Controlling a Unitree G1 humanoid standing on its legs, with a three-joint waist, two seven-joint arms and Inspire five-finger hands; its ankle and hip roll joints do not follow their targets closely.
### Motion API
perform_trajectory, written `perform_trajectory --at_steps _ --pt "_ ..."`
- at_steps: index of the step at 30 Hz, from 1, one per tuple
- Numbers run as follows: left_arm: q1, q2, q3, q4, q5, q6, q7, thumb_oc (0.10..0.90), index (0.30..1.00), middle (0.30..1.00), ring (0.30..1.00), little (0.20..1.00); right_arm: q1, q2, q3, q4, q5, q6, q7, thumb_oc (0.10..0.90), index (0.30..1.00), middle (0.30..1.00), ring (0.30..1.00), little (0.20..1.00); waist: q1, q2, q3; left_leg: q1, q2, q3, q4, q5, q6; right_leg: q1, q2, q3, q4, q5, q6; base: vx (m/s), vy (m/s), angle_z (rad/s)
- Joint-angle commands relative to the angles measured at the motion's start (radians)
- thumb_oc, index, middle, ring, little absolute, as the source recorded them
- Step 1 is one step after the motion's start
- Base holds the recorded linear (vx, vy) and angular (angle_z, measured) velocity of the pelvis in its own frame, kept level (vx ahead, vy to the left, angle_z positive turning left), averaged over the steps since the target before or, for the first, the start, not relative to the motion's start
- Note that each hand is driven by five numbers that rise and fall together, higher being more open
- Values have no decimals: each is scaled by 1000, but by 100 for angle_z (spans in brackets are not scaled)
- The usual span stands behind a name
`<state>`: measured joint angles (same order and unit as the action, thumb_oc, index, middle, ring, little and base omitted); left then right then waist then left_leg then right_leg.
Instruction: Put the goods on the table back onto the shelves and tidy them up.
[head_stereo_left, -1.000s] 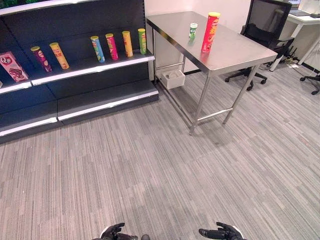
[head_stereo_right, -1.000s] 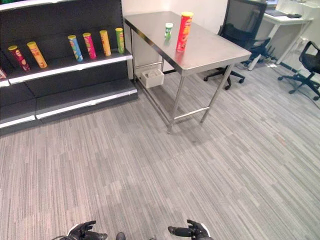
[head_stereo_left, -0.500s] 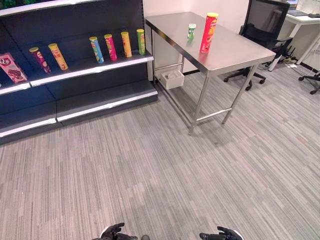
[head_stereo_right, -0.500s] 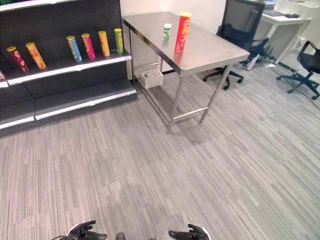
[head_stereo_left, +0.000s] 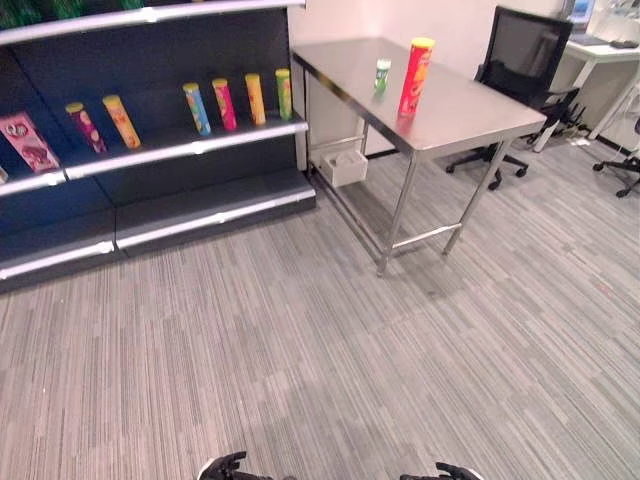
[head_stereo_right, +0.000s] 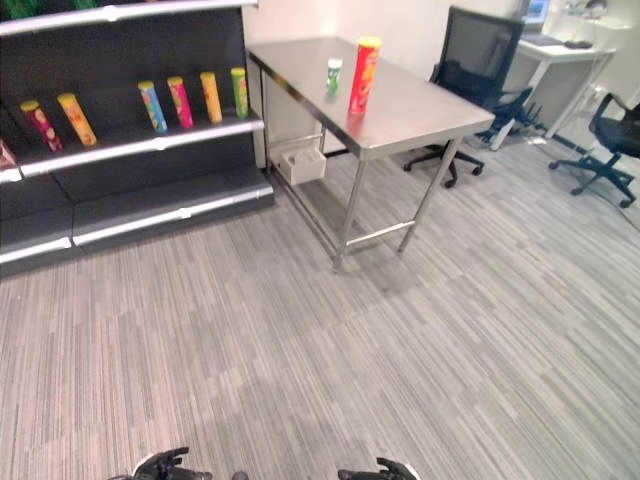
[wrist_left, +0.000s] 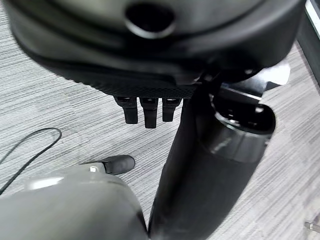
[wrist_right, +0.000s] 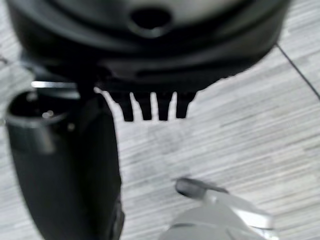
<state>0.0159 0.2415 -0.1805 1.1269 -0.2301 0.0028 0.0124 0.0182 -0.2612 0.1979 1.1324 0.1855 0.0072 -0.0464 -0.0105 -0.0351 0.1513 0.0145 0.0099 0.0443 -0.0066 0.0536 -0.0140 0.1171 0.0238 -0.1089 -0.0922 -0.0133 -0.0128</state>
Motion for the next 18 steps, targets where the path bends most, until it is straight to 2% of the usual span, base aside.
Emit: perform_trajectory --at_steps 1,2,3,5,6,7,8,10,11,12,15,16,17,18 --pt "-50 -1 11 -28 -90 -29 7 800 900 900 900 900 -26 -61 27 -36 34 -31 -10 800 900 900 900 900 35 -13 78 -23 24 0 198 -140 -45 -5 -66 -42 31 12 73 9 -148 12" --pt "-44 0 11 -61 -109 -29 9 800 900 900 900 900 -22 -67 27 -53 39 -31 -13 800 900 900 900 900 43 -20 99 -92 26 -19 303 -106 -47 3 -61 -39 35 1 57 25 -116 16" --pt "-44 0 11 -62 -109 -28 9 800 900 900 900 900 -22 -67 27 -54 39 -31 -13 800 900 900 900 900 40 -19 97 -99 27 -22 311 -109 -47 0 -59 -41 35 1 56 -1 -120 19" --pt "-49 2 7 -91 -133 -29 18 800 900 900 900 900 -28 -83 31 -89 48 -32 -14 800 900 900 900 900 46 -18 139 -229 20 -60 487 6 -56 2 -46 -54 45 -15 32 1 -108 25" --pt "-49 2 7 -91 -133 -29 18 800 900 900 900 900 -29 -83 31 -89 48 -32 -14 800 900 900 900 900 44 -18 138 -233 20 -62 490 5 -56 1 -45 -55 45 -15 32 64 -68 28" --pt "-52 2 3 -96 -137 -33 16 800 900 900 900 900 -32 -86 35 -97 48 -31 -14 800 900 900 900 900 45 -17 139 -250 17 -56 460 -1 -51 5 -45 -61 41 -23 33 229 19 23" --pt "-46 2 -2 -109 -129 -30 7 800 900 900 900 900 -33 -93 42 -113 46 -31 -7 800 900 900 900 900 57 -19 125 -277 14 -32 341 -32 -39 22 -46 -64 22 -34 49 359 46 21" --pt "-40 0 -8 -117 -120 -31 5 800 900 900 900 900 -33 -98 43 -137 50 -34 -8 800 900 900 900 900 78 -6 112 -310 46 -13 130 71 -54 52 -34 -54 5 -61 61 391 97 10" --pt "-43 2 -8 -113 -117 -34 7 800 900 900 900 900 -41 -101 45 -139 52 -37 -11 800 900 900 900 900 87 -3 109 -334 54 5 45 97 -61 68 -32 -51 5 -80 66 488 159 12" --pt "-45 8 -1 -106 -112 -35 9 800 900 900 900 900 -53 -104 42 -131 51 -38 -17 800 900 900 900 900 113 -1 101 -390 70 15 -59 133 -74 102 -30 -29 5 -108 74 387 119 13" --pt "-36 8 15 -84 -110 -38 7 800 900 900 900 900 -59 -96 50 -120 40 -38 -8 800 900 900 900 900 132 -1 77 -371 73 33 -81 143 -74 137 -38 0 5 -129 94 398 158 -41" --pt "-23 8 21 -79 -103 -39 4 800 900 900 900 900 -52 -87 51 -120 30 -38 -2 800 900 900 900 900 140 1 59 -350 68 26 -73 181 -69 161 -46 14 5 -136 102 515 257 -68" --pt "-22 12 27 -72 -96 -38 1 800 900 900 900 900 -50 -81 52 -120 21 -37 3 800 900 900 900 900 143 -2 45 -339 61 30 -68 198 -66 174 -64 22 5 -136 107 625 362 -53" --pt "-15 23 32 -68 -73 -40 -3 800 900 900 900 900 -48 -72 51 -117 6 -35 13 800 900 900 900 900 154 -18 18 -309 42 47 -52 177 -43 162 -115 29 74 -127 137 438 278 -63"
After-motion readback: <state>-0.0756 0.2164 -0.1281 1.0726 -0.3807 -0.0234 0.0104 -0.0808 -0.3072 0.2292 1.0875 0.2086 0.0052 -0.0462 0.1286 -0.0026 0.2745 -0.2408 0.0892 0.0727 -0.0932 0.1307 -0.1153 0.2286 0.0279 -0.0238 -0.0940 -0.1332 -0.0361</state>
